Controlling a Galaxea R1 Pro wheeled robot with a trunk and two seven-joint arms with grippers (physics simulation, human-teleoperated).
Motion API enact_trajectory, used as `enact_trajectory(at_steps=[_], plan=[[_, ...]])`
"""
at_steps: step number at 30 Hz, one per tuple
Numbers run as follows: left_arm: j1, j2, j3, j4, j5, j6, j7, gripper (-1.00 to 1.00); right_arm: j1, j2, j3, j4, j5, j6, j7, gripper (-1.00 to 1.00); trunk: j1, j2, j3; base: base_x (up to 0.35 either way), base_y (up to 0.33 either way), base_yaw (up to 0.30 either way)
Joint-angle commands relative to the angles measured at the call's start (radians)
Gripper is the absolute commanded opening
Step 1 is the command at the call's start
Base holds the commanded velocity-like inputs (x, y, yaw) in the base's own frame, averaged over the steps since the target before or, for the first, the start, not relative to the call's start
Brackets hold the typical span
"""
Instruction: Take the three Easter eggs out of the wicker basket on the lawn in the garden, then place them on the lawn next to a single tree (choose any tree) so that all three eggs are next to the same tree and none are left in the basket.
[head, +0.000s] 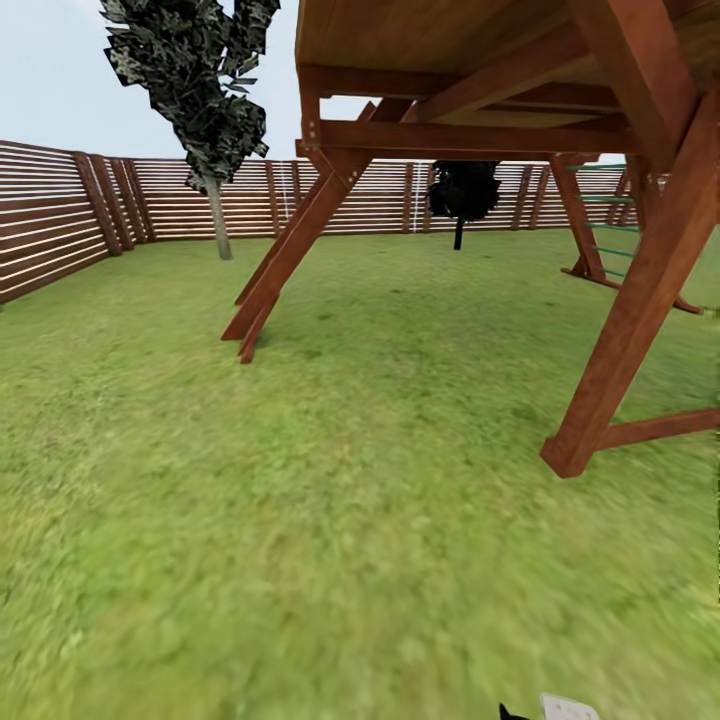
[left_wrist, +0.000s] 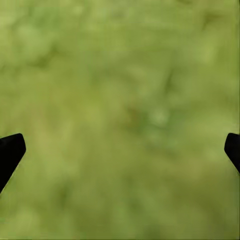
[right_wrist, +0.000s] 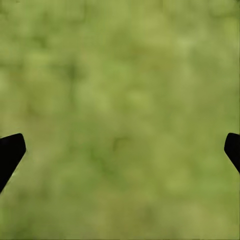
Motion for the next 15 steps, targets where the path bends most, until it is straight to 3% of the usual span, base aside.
enact_trajectory(at_steps=[1,15], plan=[[0.0,0.0,-0.001,0.001,-0.001,-0.003,0.003,1.0,-0.001,0.0,0.0,0.001,-0.007,-0.003,0.0,1.0,0.0,0.0,-0.001,0.282,0.199,-0.234],[0.0,-0.006,-0.001,0.001,0.0,-0.004,0.003,1.0,-0.001,0.0,0.0,0.001,-0.007,-0.003,0.0,1.0,0.0,0.0,-0.001,0.292,0.198,-0.187]])
